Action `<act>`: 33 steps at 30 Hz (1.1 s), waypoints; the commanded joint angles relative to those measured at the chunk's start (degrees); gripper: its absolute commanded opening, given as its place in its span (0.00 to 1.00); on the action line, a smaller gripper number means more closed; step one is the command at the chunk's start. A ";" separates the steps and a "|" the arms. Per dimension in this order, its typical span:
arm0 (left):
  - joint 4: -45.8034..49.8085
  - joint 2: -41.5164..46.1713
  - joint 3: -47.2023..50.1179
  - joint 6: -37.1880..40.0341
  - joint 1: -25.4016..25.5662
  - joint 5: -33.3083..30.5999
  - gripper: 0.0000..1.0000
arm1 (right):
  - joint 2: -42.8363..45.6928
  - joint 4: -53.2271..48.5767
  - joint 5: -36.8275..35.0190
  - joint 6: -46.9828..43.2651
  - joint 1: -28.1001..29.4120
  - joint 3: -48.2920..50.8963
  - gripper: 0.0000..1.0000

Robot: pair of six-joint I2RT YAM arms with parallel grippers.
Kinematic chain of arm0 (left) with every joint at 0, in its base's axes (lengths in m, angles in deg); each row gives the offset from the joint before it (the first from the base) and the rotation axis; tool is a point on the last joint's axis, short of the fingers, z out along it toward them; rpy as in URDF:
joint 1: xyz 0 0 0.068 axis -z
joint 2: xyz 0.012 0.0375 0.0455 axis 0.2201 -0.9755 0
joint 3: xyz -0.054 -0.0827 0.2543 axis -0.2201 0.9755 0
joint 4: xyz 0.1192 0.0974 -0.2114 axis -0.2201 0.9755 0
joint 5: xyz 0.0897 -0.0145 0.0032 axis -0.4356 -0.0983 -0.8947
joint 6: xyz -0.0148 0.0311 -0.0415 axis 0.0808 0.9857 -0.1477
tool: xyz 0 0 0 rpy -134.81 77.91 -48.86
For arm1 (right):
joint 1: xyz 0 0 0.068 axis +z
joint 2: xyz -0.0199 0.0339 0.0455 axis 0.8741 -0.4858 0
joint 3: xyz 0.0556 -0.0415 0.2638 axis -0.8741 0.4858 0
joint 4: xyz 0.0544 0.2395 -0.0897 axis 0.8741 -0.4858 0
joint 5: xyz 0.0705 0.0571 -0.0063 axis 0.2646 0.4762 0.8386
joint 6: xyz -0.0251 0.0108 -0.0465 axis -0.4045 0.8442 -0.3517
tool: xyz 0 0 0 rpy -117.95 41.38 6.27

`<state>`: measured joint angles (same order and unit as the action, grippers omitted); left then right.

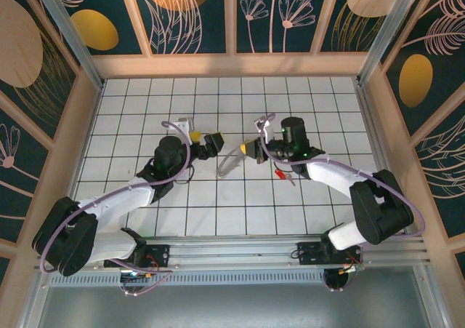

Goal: Put the keys on the keyring

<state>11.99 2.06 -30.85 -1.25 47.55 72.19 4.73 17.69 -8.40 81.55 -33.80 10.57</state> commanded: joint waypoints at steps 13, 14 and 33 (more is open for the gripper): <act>-1.68 -9.47 -17.49 7.09 -6.26 30.42 0.80 | -1.82 10.56 19.59 4.41 -7.02 -11.63 0.00; -2.45 -9.80 -17.93 6.87 -6.25 32.38 0.76 | -2.16 10.85 20.18 4.78 -7.15 -12.14 0.00; -16.44 -14.63 -16.89 -1.36 -5.23 43.35 0.36 | -3.80 21.20 23.04 13.62 -5.68 -10.44 0.00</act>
<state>-0.36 -11.73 -47.27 -1.55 41.78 113.39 1.56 34.25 12.77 94.20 -40.23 -0.12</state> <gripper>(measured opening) 0.363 0.051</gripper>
